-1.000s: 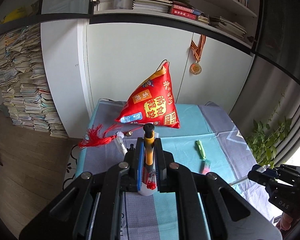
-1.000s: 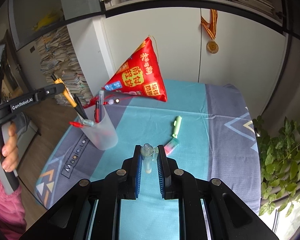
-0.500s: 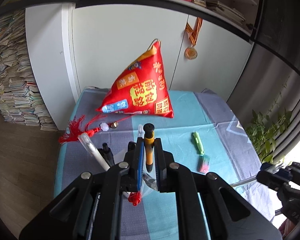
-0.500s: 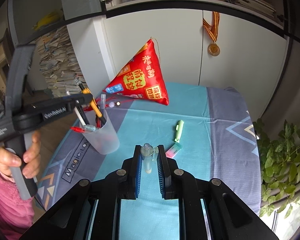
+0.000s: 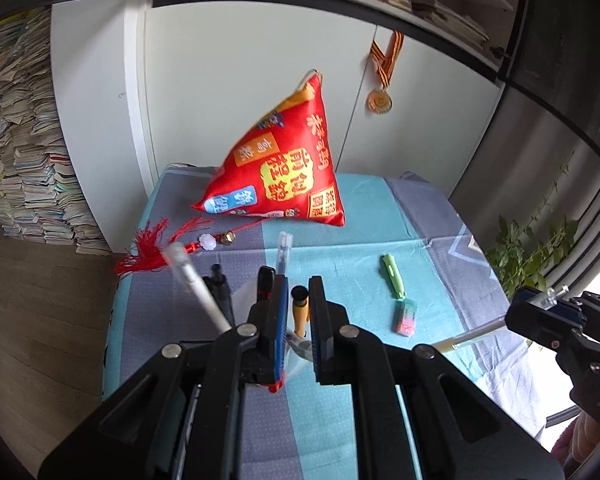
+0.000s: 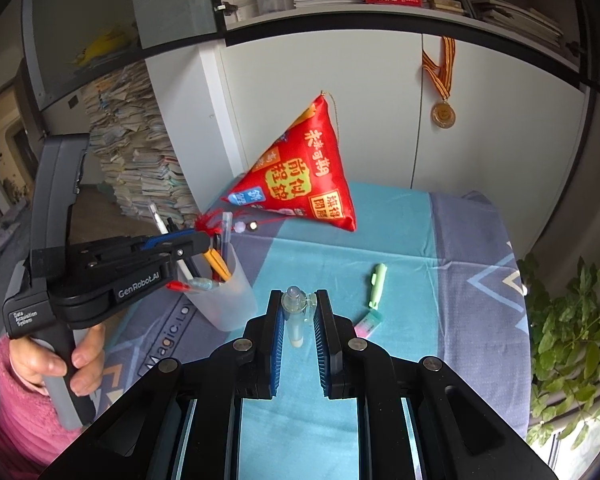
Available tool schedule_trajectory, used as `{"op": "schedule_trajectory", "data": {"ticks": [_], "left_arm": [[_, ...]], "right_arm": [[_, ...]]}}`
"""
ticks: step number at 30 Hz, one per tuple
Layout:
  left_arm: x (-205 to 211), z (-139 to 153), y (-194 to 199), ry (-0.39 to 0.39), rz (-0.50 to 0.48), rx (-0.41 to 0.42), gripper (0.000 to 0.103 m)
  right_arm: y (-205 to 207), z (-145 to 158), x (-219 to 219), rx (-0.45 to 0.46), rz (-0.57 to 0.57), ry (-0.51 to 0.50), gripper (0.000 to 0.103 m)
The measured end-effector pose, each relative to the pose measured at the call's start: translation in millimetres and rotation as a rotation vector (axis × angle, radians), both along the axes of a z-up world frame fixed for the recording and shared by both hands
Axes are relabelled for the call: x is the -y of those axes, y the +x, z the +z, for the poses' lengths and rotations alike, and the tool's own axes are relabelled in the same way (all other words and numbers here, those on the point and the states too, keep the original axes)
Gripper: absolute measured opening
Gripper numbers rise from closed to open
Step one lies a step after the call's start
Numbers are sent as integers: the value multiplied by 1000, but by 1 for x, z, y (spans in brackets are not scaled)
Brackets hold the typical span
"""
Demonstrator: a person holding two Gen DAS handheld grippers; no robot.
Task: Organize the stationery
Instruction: 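Drop the yellow pencil into the white cup with the left tool while the right tool carries the clear pen, then lower the clear beige-grip pen into the white cup and open the right tool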
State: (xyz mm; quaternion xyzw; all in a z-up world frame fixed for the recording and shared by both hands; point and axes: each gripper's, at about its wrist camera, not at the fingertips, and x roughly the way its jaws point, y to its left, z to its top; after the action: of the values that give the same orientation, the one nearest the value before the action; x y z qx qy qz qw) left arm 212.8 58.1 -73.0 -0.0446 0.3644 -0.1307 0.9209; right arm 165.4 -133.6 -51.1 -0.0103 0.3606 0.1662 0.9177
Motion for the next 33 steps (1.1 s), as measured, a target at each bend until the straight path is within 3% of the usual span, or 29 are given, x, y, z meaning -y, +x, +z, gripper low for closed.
{"op": "schedule_trajectory", "data": {"ticks": [8,19,33], "left_arm": [[-36,13,-34,-2,98,72,16],[-67,4,-49,-9,165,56,18],[-69,-2,-53,-9,148,47,18]], "right_arm": [[7,24,-23,58,53,21,16],[9,37,-63,111,131,17,16],[37,6,-86,7,121,-66,16]]}}
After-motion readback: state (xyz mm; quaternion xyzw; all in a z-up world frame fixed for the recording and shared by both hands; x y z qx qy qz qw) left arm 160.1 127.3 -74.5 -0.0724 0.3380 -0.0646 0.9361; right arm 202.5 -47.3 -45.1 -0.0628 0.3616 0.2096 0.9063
